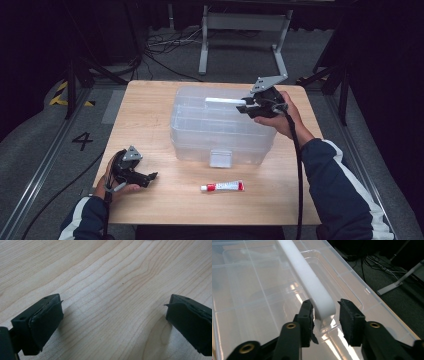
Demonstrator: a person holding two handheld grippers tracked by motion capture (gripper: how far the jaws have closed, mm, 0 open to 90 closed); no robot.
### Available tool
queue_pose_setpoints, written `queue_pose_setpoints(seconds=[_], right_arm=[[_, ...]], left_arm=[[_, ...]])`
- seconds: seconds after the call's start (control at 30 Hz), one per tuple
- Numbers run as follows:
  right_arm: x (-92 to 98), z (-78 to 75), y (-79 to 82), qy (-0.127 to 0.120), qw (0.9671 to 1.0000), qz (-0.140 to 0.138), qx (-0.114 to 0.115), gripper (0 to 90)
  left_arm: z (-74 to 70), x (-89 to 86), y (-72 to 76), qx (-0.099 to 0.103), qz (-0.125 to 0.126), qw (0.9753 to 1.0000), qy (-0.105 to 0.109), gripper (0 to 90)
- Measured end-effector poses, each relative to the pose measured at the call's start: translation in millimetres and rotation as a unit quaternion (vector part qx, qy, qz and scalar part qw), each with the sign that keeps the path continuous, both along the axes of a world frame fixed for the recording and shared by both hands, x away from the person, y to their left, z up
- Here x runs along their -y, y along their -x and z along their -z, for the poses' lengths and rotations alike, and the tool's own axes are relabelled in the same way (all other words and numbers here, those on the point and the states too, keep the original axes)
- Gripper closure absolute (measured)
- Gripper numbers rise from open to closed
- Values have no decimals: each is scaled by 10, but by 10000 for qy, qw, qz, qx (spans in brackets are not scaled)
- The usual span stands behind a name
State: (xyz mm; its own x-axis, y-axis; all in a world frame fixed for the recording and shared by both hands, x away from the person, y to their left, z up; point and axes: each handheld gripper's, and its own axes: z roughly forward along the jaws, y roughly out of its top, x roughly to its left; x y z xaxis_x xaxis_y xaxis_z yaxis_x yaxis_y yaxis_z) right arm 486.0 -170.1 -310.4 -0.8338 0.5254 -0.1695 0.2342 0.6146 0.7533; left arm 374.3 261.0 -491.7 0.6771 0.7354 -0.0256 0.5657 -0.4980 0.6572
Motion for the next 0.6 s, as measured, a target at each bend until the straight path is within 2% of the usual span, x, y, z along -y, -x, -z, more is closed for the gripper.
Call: queue_pose_setpoints(seconds=[0.13, 0.27, 0.37, 0.4, 0.5, 0.53, 0.57, 0.6], right_arm=[[-40, -24, -2, 55, 10000, -46, 5, 740], [-62, -67, -15, 234, 9997, -63, -36, 743], [-66, -87, -47, 227, 9996, -37, -147, 742], [-66, -96, -56, 229, 9996, -38, -179, 742], [-69, -126, -82, 242, 9995, 4, -222, 741], [-71, -139, -90, 243, 9994, 25, -246, 739], [-73, -152, -103, 256, 9993, 39, -275, 738], [-81, -168, -115, 284, 9991, 58, -302, 737]], left_arm=[[0, 9, -7, -19, -15, 10000, -6, 8], [-5, 14, -11, -38, -27, 10000, -30, 8], [-20, 29, -17, -92, -35, 9999, -69, 9], [-34, 25, -24, -52, 17, 9999, -103, 22], [-57, 29, -39, -42, 9, 10000, -41, 144], [-72, 39, -56, -68, 34, 9999, -85, 167], [-106, 60, -74, -25, 83, 9998, -204, 176], [-140, 82, -78, 46, 106, 9997, -231, 188]])
